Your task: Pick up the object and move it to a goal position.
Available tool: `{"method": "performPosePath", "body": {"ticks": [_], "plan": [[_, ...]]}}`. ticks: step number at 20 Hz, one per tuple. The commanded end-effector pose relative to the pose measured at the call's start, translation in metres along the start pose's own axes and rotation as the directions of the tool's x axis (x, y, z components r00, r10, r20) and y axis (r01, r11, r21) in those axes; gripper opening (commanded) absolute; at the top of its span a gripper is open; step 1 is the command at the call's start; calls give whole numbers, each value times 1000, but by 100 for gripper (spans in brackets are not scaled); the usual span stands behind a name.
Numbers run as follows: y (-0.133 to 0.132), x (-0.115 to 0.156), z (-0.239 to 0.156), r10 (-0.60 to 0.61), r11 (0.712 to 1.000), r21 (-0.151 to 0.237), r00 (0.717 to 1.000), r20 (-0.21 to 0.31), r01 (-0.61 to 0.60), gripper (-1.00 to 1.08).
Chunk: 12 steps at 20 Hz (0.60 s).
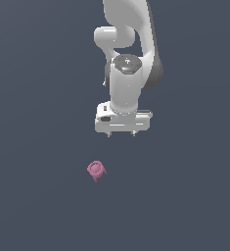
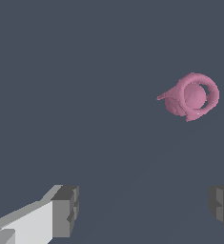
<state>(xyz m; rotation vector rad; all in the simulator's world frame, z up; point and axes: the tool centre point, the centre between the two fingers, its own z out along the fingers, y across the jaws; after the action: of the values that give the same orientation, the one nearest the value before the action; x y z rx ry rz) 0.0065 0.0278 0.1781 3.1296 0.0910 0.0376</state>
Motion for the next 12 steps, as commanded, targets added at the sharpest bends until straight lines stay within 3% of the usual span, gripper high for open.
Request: {"method": "performPosePath", "body": {"ticks": [1, 12], "plan": [[0, 0, 0, 0, 1000, 0, 1000, 0, 0, 100], [1, 6, -13, -1, 1000, -25, 1000, -31, 1, 100]]}}
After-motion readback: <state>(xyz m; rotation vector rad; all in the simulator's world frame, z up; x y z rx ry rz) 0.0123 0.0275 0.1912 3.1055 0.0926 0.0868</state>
